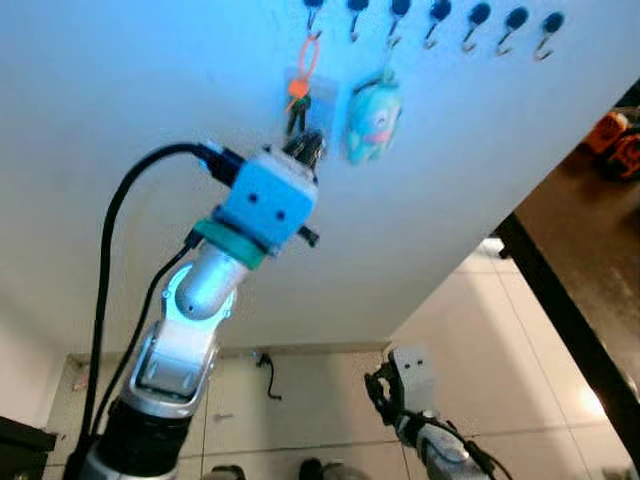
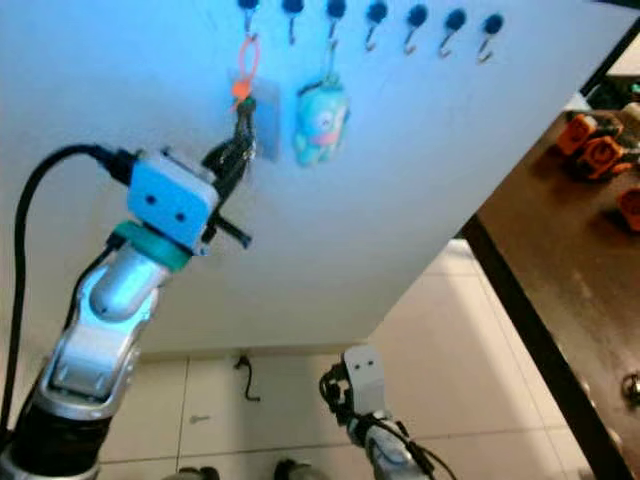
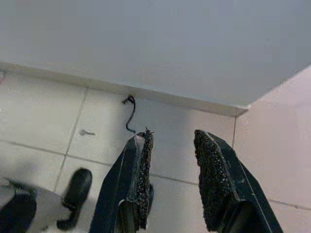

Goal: Hang keys on a hook

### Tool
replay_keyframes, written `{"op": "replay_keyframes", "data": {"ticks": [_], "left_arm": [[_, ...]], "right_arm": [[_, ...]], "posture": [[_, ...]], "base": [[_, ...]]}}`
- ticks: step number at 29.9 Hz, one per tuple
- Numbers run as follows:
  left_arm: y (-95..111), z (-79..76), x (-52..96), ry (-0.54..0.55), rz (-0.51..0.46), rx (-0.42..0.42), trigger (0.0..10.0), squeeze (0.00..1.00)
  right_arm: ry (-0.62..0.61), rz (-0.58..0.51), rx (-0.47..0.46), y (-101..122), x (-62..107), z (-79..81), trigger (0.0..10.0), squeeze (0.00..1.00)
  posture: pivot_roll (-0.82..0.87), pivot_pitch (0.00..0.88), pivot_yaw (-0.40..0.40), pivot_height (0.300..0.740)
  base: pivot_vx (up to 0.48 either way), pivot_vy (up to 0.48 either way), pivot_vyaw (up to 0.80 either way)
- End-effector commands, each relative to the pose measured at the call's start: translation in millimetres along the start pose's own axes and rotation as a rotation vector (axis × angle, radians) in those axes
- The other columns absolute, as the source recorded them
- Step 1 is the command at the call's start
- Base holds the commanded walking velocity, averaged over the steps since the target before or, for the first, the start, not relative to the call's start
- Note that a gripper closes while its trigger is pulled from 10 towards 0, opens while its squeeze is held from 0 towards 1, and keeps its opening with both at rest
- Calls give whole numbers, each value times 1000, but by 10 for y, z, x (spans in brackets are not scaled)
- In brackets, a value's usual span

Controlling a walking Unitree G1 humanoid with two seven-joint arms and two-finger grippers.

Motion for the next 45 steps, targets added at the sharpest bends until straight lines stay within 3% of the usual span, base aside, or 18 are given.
{"op": "replay_keyframes", "data": {"ticks": [1,2,4,7,8,10,13,15,17,19,22,32,45], "left_arm": [[-307,-177,132,-72,127,10,10000,0],[-1025,-402,595,-124,396,52,10000,0],[-1025,-402,595,-124,396,52,10000,0],[-1885,-612,1227,-73,756,119,10000,0],[-2054,-655,1396,-46,845,147,10000,0],[-2225,-685,1599,-1,942,159,10000,0],[-2249,-688,1634,7,957,158,10000,0],[-2362,-717,1822,36,1054,199,10000,0],[-2405,-723,1908,48,1096,211,10000,0],[-2477,-726,2081,51,1165,193,10000,0],[-2490,-717,2112,64,1162,195,10000,0],[-2504,-697,1966,68,1077,135,10000,0],[-2533,-677,2004,75,1076,120,10000,0]], "right_arm": [[-1,83,5,-221,89,-13,10000,0],[-5,145,24,-361,149,-40,10000,0],[-5,145,24,-361,149,-40,10000,0],[0,183,37,-438,181,-33,10000,0],[4,188,42,-450,186,-23,10000,0],[12,192,49,-462,191,-5,10000,0],[14,193,51,-463,191,-1,10000,0],[18,194,55,-470,196,0,10000,0],[20,196,58,-474,198,2,10000,0],[24,194,62,-469,195,9,10000,0],[22,188,63,-447,182,6,10000,0],[28,166,60,-371,134,34,10000,0],[27,180,63,-409,154,21,10000,0]], "posture": [[1,56,-55,740],[-2,57,-49,740],[-2,57,-49,740],[-14,64,-51,740],[-14,64,-51,740],[-14,64,-51,740],[-14,64,-51,740],[-19,67,-57,740],[-19,67,-57,740],[-23,67,-59,740],[-23,67,-59,740],[-18,64,-60,740],[-14,67,-63,740]], "base": [[0,0,0],[0,0,0],[0,0,0],[0,0,0],[0,0,0],[0,0,0],[0,0,0],[0,0,0],[0,0,0],[0,0,0],[0,0,0],[217,0,0],[348,0,0]]}}
Point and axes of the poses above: a point about 5 cm out from each wrist's last joint towards the gripper, its own x axis pointing back from the gripper into the wrist, its own y axis along the axis of the wrist's last joint, z = x × y, the point moved 4 cm from there along -x, pointing out of the wrist towards the gripper, and after that the axes turned 13 degrees about x, right-handed, at the moved point
